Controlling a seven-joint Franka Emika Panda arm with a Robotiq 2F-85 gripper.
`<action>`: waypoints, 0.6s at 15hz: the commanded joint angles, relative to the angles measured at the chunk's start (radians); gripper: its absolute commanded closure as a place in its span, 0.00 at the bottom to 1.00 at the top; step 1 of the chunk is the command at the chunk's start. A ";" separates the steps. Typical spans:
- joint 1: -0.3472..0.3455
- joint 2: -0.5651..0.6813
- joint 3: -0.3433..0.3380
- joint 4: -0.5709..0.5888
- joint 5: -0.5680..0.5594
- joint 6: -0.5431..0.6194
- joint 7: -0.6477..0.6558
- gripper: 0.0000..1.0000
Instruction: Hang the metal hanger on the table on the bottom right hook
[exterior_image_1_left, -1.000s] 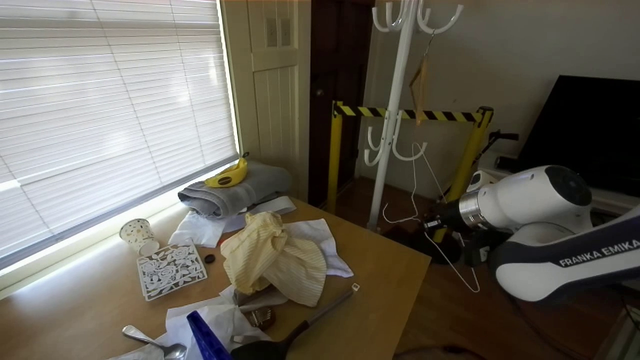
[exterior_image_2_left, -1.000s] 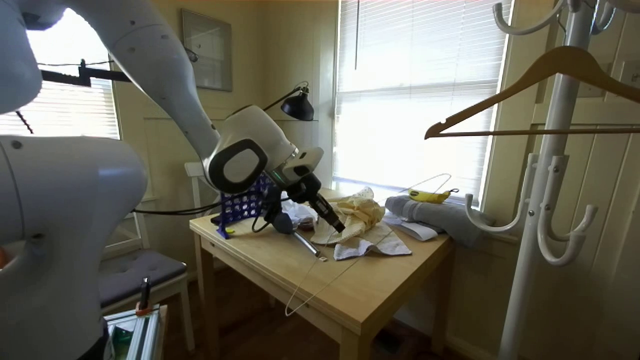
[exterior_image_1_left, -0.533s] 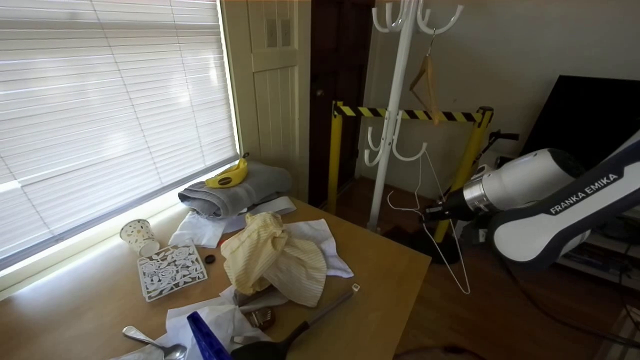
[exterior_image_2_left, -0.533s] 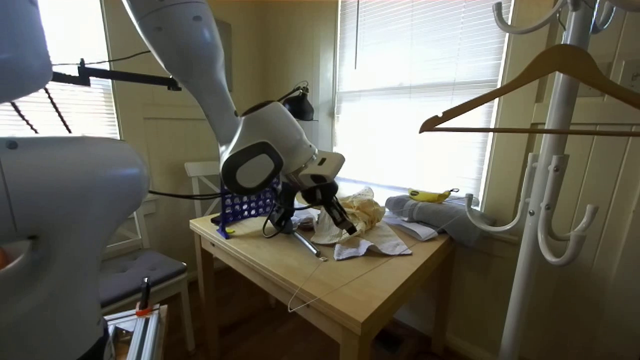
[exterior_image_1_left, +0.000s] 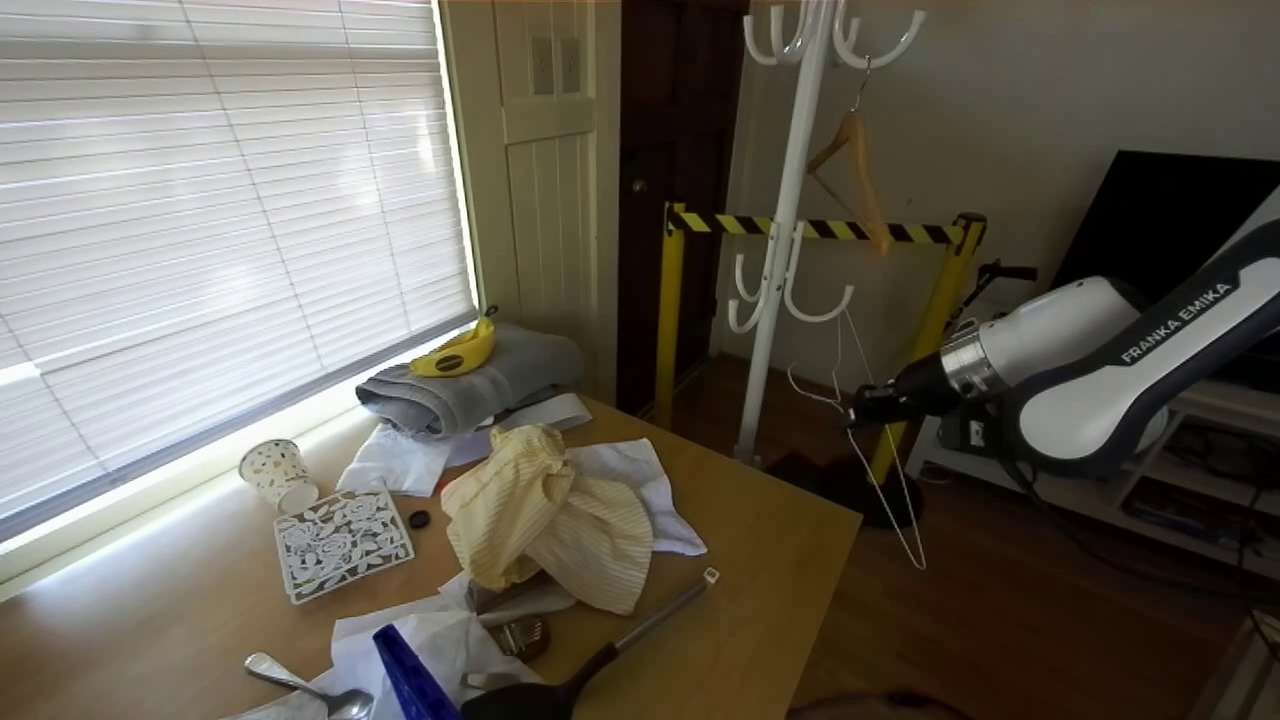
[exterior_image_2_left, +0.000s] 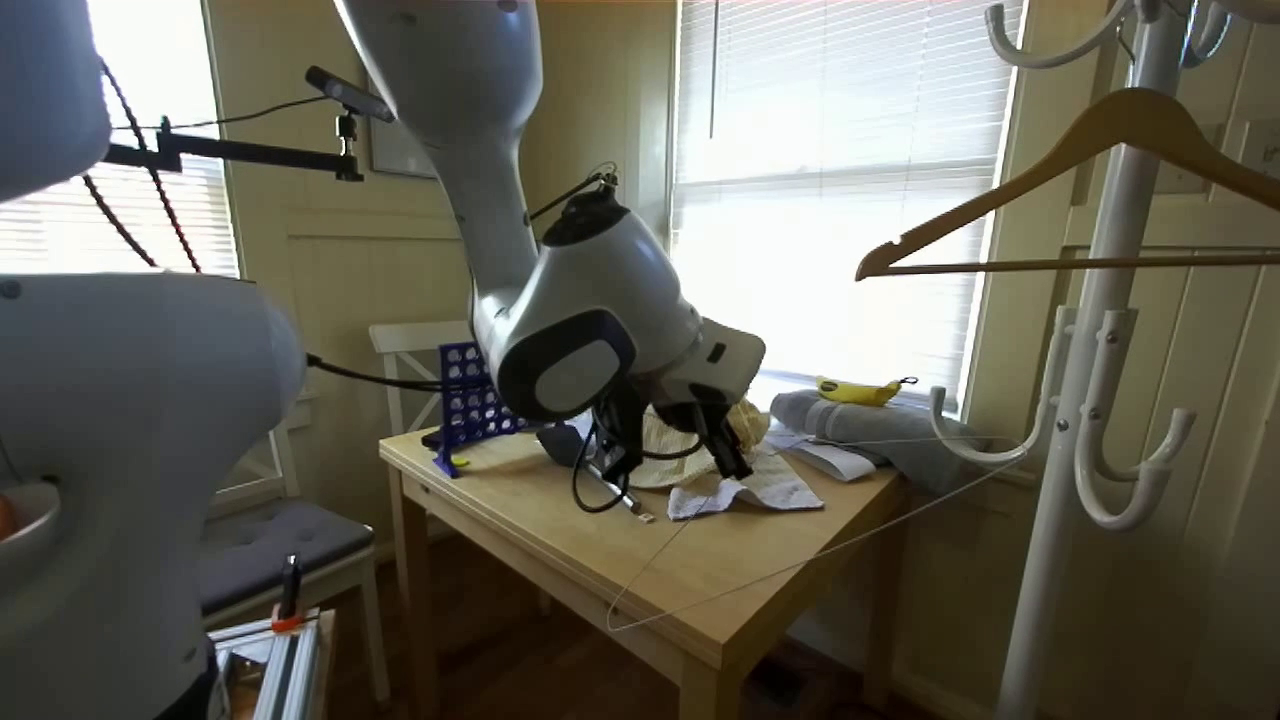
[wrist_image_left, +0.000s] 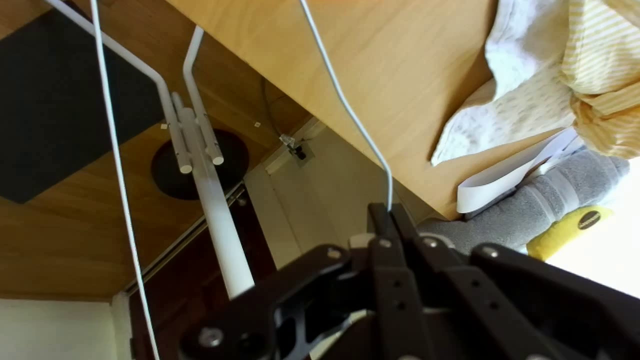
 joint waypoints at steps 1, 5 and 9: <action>-0.003 -0.024 -0.007 0.000 -0.011 0.000 -0.003 0.99; -0.049 -0.149 -0.003 0.037 -0.035 -0.088 0.005 0.99; -0.093 -0.263 -0.048 0.082 -0.033 -0.216 0.000 0.99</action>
